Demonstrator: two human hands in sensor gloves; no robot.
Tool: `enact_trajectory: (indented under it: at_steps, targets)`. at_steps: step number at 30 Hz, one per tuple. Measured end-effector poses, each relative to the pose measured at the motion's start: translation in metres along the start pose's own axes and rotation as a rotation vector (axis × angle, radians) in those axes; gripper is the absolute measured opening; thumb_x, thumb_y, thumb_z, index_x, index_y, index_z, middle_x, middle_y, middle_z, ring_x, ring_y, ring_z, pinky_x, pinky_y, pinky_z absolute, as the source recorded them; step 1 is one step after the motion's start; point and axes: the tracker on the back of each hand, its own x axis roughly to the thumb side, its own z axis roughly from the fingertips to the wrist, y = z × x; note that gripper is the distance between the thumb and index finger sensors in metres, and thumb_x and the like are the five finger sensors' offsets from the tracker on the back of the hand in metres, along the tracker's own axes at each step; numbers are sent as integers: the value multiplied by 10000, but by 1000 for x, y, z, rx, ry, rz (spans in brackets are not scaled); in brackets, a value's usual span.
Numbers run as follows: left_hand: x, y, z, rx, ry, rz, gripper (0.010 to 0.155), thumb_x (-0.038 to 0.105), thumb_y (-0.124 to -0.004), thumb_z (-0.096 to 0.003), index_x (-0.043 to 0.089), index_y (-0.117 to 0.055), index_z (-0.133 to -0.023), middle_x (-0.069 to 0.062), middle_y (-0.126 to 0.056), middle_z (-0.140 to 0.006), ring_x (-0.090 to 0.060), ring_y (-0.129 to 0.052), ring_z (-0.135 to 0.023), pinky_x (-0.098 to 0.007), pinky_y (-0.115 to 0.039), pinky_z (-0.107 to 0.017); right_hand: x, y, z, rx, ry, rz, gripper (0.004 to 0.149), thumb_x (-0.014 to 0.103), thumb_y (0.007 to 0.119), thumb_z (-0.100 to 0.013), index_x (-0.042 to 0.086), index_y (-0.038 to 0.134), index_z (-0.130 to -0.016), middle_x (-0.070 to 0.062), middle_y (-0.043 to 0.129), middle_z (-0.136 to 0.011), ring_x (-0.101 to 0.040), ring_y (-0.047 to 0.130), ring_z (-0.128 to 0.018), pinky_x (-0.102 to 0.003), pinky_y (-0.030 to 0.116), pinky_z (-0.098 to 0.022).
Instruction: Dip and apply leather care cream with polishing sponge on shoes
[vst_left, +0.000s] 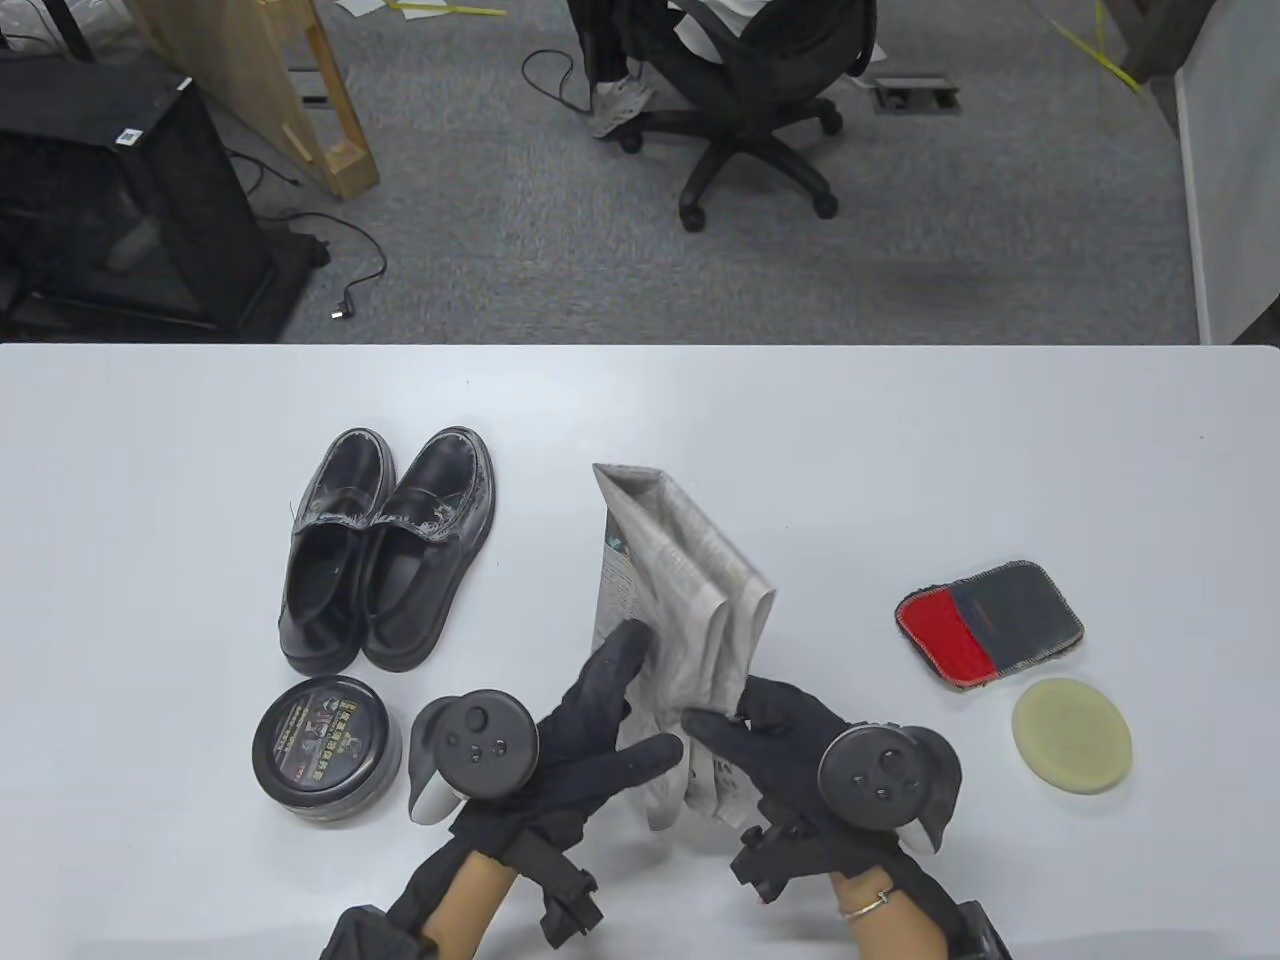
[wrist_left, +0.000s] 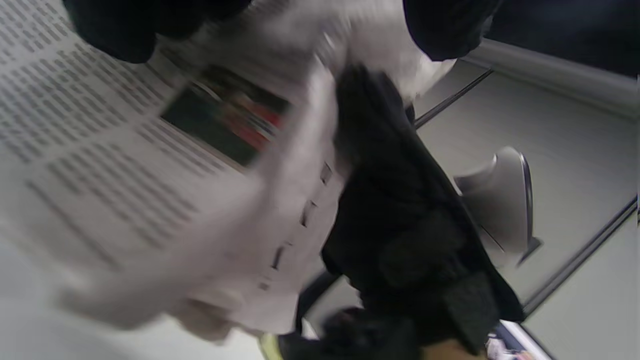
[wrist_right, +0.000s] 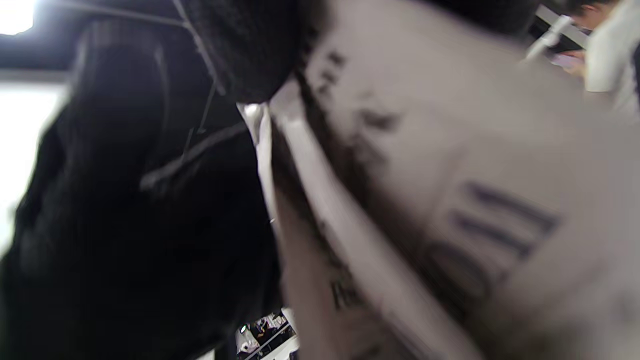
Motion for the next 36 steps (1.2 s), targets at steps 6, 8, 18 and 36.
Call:
enact_trajectory:
  at_steps: [6,8,18,36]
  targets:
    - [-10,9,2,81,19,104,617,500,-588,-653,217,-441,-1181,-202,-596,-1188,-459,-679,-1019,-602,-685,-700,0,-4,1,6,1,-32,392,530,789,-443,356,738,-791,188,935,-707,-163,927,-790,-422,791,-646]
    - [-17,18,4,119,47,152,548,455,-609,-665,230,-509,-1154,-181,-686,-1140,-414,-749,-979,-565,-724,-681,-6,-11,-1,17,35,-118,389,519,796,-445,349,746,-791,173,936,-717,-201,909,-817,-448,774,-653]
    - [-72,83,31,388,309,178,476,405,-684,-654,179,-659,-1072,-97,-889,-919,-290,-915,-765,-457,-818,-571,-76,-67,3,-291,443,165,440,396,769,-532,187,749,-918,29,886,-710,-239,932,-647,-468,819,-540]
    - [-77,91,31,343,597,-482,423,416,-741,-607,166,-806,-943,-19,-997,-593,-115,-959,-379,-326,-872,-325,-113,-97,9,-136,523,-31,561,357,692,-601,140,533,-1093,108,973,-501,-131,1020,-380,-327,887,-352]
